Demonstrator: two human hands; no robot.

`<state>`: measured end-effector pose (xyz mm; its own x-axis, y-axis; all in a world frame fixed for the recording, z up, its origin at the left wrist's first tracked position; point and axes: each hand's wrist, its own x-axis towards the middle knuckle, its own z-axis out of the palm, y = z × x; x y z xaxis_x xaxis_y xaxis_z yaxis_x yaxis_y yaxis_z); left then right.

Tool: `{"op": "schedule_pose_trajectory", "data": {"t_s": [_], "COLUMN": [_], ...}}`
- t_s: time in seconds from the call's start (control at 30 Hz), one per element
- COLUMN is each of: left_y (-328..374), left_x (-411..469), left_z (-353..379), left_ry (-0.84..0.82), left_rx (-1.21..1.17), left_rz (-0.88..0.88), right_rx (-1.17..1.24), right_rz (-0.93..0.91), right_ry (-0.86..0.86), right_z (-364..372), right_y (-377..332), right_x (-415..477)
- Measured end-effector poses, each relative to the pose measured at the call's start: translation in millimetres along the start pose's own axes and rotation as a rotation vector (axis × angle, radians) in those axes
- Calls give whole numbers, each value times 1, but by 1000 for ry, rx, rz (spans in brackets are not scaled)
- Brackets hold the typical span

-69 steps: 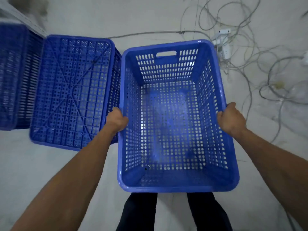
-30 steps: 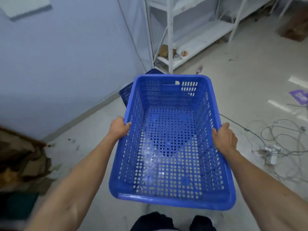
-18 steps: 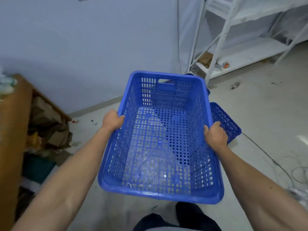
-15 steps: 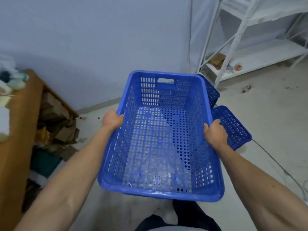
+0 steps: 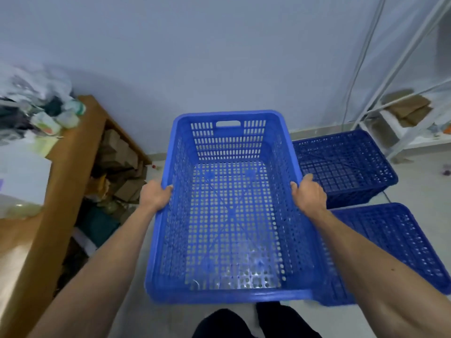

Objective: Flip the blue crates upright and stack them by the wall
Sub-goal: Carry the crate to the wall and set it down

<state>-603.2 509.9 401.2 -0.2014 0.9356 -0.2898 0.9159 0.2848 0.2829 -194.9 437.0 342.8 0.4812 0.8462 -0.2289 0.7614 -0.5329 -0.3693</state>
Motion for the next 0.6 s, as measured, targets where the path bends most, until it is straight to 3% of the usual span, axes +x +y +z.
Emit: {"op": "schedule_pose_trajectory", "data": {"t_s": [0.33, 0.6], "left_y": [-28, -53], "left_x": [146, 290], "left_z": [2, 50], "left_ry": [-40, -122], "left_rx": [-166, -220], "left_rz": [-239, -288], "right_rx": [-147, -326], "right_rz": [-127, -117], "right_ry": [-110, -199], "right_z": [35, 114], "right_y": [-135, -202], "right_x": [137, 247]}}
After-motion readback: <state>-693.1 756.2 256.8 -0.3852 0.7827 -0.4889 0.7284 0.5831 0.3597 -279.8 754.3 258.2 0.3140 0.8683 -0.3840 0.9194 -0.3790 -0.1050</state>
